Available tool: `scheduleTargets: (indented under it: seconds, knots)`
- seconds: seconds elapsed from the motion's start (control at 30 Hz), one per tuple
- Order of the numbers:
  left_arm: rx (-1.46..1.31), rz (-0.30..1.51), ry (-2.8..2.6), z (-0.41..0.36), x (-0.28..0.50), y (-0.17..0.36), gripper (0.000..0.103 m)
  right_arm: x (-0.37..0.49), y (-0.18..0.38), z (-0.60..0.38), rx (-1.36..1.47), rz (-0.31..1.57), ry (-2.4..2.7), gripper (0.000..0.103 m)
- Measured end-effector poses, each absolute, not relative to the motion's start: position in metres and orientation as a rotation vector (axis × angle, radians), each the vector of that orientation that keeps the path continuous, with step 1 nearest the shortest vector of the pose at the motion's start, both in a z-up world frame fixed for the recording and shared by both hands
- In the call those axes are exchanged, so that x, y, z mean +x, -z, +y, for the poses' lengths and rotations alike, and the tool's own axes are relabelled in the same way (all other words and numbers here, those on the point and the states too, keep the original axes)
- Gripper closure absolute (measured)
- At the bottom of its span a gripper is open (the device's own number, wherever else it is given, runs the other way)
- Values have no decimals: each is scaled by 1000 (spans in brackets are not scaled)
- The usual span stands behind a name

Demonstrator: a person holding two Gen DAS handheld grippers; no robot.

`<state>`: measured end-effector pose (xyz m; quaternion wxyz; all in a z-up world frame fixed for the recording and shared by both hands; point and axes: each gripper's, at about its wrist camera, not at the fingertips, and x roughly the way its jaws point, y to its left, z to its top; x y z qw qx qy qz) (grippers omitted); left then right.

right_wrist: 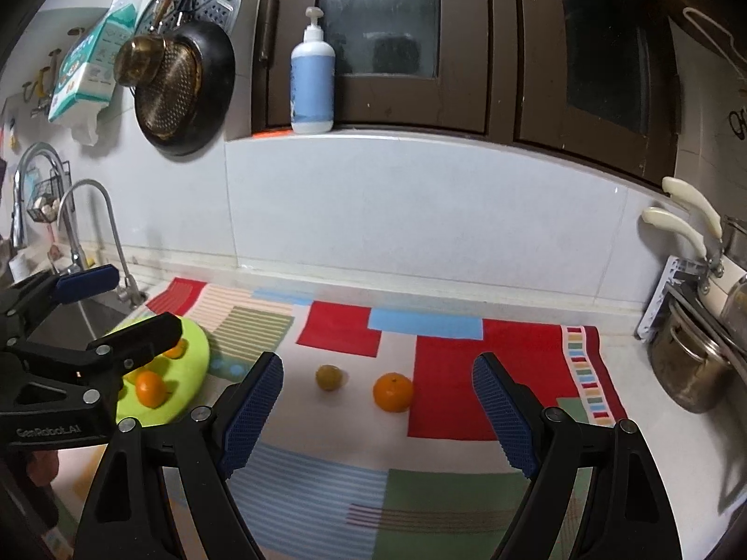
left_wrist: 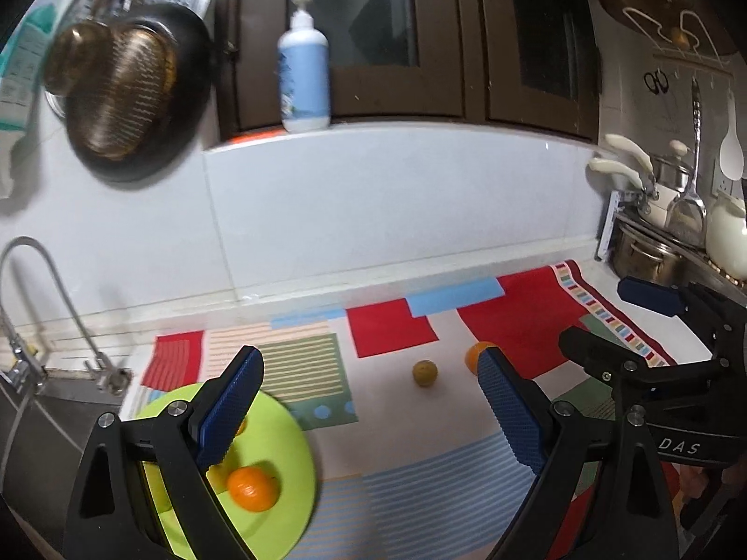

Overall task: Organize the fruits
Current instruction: 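Move both open tools toward the last orange and small yellow citrus, then grasp the last orange with the right tool while the left grasps the yellow citrus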

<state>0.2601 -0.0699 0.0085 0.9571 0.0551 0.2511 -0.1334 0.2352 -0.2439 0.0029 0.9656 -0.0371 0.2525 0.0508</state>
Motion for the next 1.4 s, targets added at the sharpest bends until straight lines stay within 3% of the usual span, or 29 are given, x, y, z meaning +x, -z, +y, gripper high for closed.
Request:
scheduleTargets:
  seconds: [0.53, 0.7, 0.77, 0.93, 1.13, 1.4]
  knots:
    - [194, 628, 325, -97, 325, 48, 13, 293, 51, -259, -81, 631, -137, 20]
    - [205, 681, 341, -104, 343, 67, 20, 313, 72, -262, -82, 688, -168, 25]
    - [208, 714, 348, -107, 351, 76, 29, 322, 80, -263, -79, 713, -185, 26]
    - [180, 776, 390, -112, 364, 91, 40, 338, 96, -262, -82, 754, -216, 31]
    - [161, 814, 415, -119, 375, 99, 40, 354, 105, -266, -58, 790, -236, 39]
    - [156, 833, 458, -134, 385, 105, 40, 367, 116, -276, 42, 847, -282, 60]
